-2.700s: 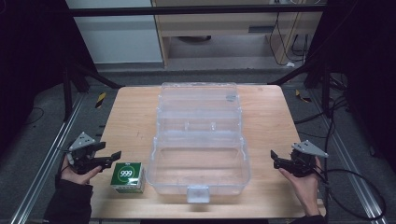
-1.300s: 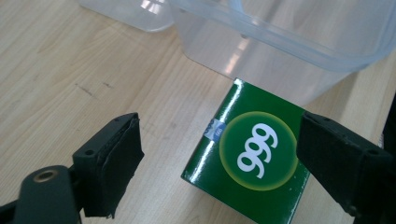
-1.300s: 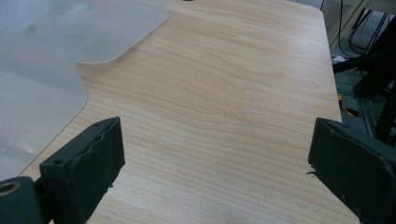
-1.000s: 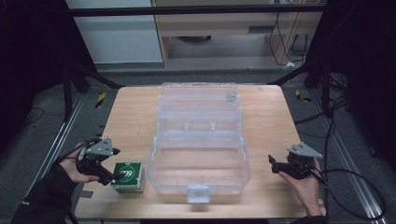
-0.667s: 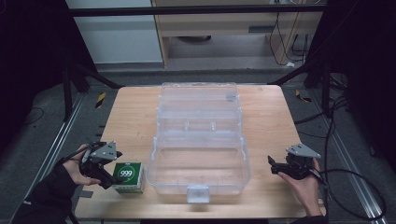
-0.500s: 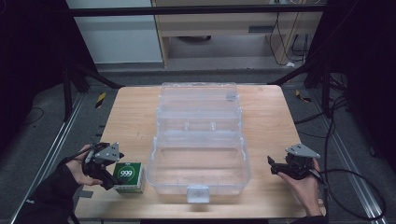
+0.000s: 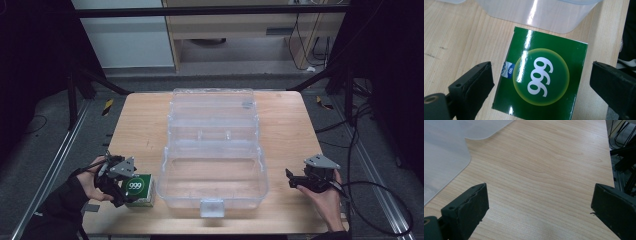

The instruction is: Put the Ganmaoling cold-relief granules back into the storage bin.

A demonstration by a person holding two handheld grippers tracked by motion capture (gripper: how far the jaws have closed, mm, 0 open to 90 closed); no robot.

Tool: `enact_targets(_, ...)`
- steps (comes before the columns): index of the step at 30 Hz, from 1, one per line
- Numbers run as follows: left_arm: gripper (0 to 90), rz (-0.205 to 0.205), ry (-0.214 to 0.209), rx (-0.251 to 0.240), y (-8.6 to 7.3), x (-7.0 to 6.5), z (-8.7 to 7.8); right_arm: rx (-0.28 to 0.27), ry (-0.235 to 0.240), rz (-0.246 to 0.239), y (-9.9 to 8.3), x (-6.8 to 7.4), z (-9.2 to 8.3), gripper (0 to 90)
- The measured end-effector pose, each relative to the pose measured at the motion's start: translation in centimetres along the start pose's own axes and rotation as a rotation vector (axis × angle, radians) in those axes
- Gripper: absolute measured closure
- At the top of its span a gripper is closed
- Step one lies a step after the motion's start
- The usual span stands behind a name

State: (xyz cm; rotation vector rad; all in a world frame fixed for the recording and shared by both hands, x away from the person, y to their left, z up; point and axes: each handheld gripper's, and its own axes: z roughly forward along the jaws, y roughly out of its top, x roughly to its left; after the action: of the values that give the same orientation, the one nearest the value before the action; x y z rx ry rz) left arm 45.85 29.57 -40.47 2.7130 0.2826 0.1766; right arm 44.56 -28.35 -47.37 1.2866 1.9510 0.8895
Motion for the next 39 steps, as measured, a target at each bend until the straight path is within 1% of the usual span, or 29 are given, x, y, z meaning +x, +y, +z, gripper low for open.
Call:
enact_targets(7,3.1,0.007,-0.006,0.019,0.1,0.3,0.8,0.012,-0.002,-0.012,-0.1,0.1,0.1,1.6)
enact_targets(11,2.9,0.018,-0.024,0.037,0.2,0.4,1.4,0.019,0.0,-0.019,-0.1,0.2,0.2,1.5)
enact_targets(20,3.0,0.019,-0.053,0.06,0.1,0.7,2.4,0.032,0.001,-0.028,-0.2,0.3,0.4,1.5)
enact_targets(24,3.4,0.024,-0.071,0.076,0.2,0.9,3.1,0.032,0.005,-0.03,-0.2,0.3,0.5,1.5)
enact_targets(25,3.6,0.019,-0.079,0.079,0.2,0.8,3.3,0.032,0.007,-0.029,-0.2,0.3,0.6,1.5)
enact_targets(26,3.7,0.028,-0.081,0.081,0.2,0.9,3.4,0.033,0.01,-0.024,-0.2,0.3,0.6,1.5)
enact_targets(27,3.9,0.029,-0.085,0.083,0.2,1.0,3.6,0.036,0.011,-0.023,-0.3,0.2,0.6,1.5)
enact_targets(31,4.7,0.017,-0.106,0.085,0.1,1.1,4.0,0.04,0.015,-0.02,-0.4,0.2,0.7,1.7)
enact_targets(34,6.0,0.021,-0.119,0.09,0.1,1.1,4.2,0.042,0.018,-0.021,-0.4,0.2,0.7,1.7)
enact_targets(39,8.1,0.026,-0.124,0.088,0.1,1.2,4.3,0.047,0.018,-0.024,-0.5,0.2,0.8,1.9)
